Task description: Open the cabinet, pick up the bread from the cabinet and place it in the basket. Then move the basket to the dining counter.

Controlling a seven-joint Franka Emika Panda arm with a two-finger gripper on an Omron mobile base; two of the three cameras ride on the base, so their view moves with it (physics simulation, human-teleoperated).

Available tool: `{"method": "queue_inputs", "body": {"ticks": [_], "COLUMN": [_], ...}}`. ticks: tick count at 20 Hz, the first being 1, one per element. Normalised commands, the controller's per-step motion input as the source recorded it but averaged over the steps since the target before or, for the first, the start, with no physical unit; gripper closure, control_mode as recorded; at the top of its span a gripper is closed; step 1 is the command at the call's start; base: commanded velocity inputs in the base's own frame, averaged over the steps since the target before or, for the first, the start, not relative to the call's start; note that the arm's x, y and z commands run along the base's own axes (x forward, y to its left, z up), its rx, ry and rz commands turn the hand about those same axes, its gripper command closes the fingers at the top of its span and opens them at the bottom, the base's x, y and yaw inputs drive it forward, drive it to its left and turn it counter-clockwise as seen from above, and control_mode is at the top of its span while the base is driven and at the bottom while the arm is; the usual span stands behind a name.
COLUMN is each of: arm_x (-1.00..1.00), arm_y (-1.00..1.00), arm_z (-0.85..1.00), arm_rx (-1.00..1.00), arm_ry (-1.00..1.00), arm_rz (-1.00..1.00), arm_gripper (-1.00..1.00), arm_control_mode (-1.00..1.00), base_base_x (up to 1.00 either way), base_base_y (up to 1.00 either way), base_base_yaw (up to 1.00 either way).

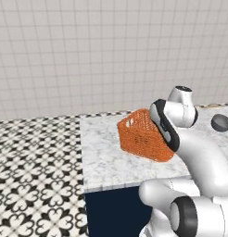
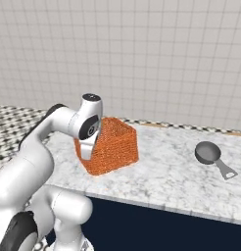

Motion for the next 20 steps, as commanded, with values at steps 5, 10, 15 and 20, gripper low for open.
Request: {"method": "queue_inputs", "body": {"ticks": [5,10,15,20], "arm_x": [0.95,0.75,0.55,0.19], "arm_y": [0.37,0.08,0.00,0.02], "arm_z": [-0.32,-0.38,-0.35,-0.08], "arm_rx": [0.05,0.13,0.17,0.04], "arm_ry": [0.00,0.02,0.12,0.00], "arm_rz": [0.05,0.01,0.00,0.00], "arm_gripper": [1.00,1.00,1.00,1.00], "arm_control_mode": [-1.00,-1.00,-1.00,-1.00], "base_base_x": [0.00,0.00,0.00,0.00], "base_base_y": [0.00,0.00,0.00,0.00], "base_base_yaw": [0.00,0.00,0.00,0.00]}}
